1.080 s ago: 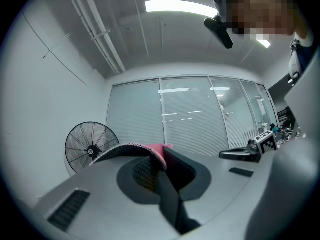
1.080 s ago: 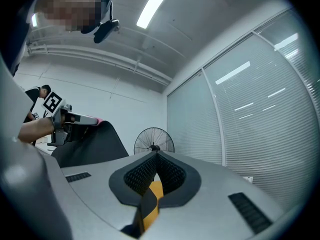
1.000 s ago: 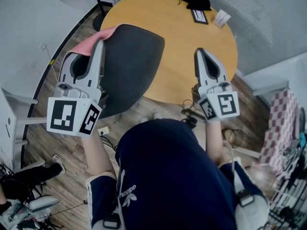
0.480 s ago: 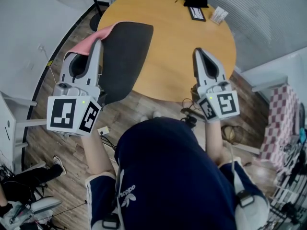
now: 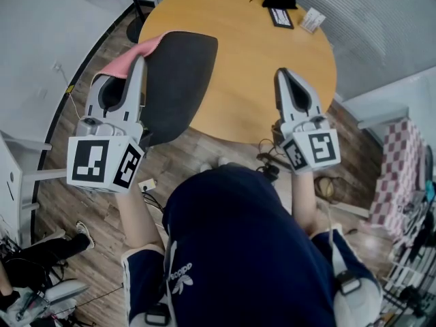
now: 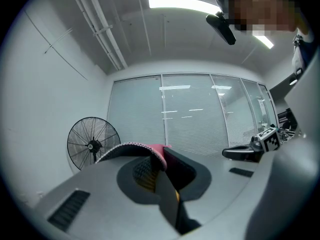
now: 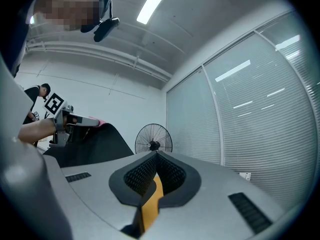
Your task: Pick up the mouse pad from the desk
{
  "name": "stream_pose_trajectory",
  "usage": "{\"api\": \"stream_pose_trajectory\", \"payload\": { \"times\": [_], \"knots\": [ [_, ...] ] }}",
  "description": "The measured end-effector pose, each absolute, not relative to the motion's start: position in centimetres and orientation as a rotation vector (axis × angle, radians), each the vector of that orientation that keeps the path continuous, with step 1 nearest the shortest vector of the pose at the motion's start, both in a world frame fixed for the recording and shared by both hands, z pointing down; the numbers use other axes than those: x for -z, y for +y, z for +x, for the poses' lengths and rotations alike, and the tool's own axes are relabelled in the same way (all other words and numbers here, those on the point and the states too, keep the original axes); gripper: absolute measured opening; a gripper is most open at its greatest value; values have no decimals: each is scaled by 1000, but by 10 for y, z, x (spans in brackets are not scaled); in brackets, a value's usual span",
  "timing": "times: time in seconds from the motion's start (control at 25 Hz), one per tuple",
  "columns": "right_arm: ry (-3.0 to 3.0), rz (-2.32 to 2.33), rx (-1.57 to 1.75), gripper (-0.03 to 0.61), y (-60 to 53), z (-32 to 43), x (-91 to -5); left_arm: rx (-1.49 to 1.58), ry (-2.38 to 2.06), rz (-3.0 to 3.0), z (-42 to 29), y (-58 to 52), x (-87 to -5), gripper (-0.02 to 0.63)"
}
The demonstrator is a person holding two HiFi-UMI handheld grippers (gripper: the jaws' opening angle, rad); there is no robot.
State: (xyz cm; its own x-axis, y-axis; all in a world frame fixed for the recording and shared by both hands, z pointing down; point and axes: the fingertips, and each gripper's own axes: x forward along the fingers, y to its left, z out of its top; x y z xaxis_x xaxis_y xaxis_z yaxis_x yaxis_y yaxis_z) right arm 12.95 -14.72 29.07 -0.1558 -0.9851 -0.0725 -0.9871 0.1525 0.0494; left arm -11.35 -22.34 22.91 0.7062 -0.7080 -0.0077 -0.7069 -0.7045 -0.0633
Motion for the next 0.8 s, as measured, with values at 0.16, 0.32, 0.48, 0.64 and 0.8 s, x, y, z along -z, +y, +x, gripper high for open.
{"api": "stream_pose_trajectory", "payload": {
  "times": [0.16, 0.32, 0.48, 0.64, 0.8],
  "knots": [
    [2368, -2031, -129, 3, -148, 129, -293, 28, 1182, -2840, -115, -224, -229, 20],
    [2367, -2037, -128, 3, -149, 128, -293, 32, 1181, -2840, -116, -226, -229, 20],
    [2371, -2035, -125, 3, -151, 126, -293, 35, 1180, -2842, -118, -227, -229, 20],
    [2377, -2033, -126, 3, -152, 123, -293, 34, 1182, -2843, -119, -228, -229, 20],
    [2377, -2035, -125, 3, -152, 122, -293, 32, 1179, -2845, -120, -229, -230, 20]
  ]
}}
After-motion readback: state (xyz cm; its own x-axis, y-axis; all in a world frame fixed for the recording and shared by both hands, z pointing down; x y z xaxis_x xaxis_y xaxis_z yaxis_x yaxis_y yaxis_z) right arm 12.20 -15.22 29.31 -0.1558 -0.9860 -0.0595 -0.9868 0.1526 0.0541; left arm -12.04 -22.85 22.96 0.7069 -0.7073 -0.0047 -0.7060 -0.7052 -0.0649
